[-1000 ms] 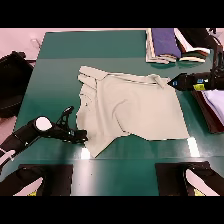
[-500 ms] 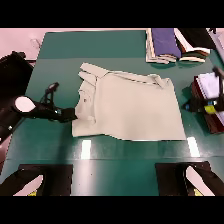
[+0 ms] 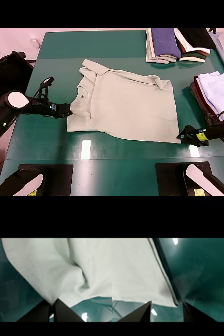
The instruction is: Fold the shirts.
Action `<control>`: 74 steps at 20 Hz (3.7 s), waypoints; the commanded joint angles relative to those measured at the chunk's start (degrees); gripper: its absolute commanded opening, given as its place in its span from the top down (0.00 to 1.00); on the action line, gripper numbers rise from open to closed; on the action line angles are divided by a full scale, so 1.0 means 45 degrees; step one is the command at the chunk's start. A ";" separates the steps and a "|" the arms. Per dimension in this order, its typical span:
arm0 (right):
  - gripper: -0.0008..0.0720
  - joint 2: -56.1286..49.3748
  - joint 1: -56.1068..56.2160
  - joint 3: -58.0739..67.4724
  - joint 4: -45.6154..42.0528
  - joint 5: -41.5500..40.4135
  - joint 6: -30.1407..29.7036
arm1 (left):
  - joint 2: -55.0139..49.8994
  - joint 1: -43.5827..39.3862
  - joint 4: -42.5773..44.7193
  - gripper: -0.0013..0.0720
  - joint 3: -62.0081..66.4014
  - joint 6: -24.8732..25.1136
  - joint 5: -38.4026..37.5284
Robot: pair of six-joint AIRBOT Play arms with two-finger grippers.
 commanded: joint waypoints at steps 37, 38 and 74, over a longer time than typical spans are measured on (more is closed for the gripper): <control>0.97 -0.2812 0.4167 1.4124 0.0083 0.2822 0.1753 | -0.2701 0.0024 0.2686 0.95 0.8461 0.0131 -0.1428; 0.97 -0.3449 0.4682 1.3512 -0.0170 0.2584 0.1753 | -0.3449 0.0024 0.2623 0.95 0.8068 0.0131 -0.1205; 0.37 -0.2064 0.4901 0.8344 -0.0087 -0.0578 0.0840 | -0.1792 0.1545 0.2686 0.24 0.0452 0.0068 -0.2885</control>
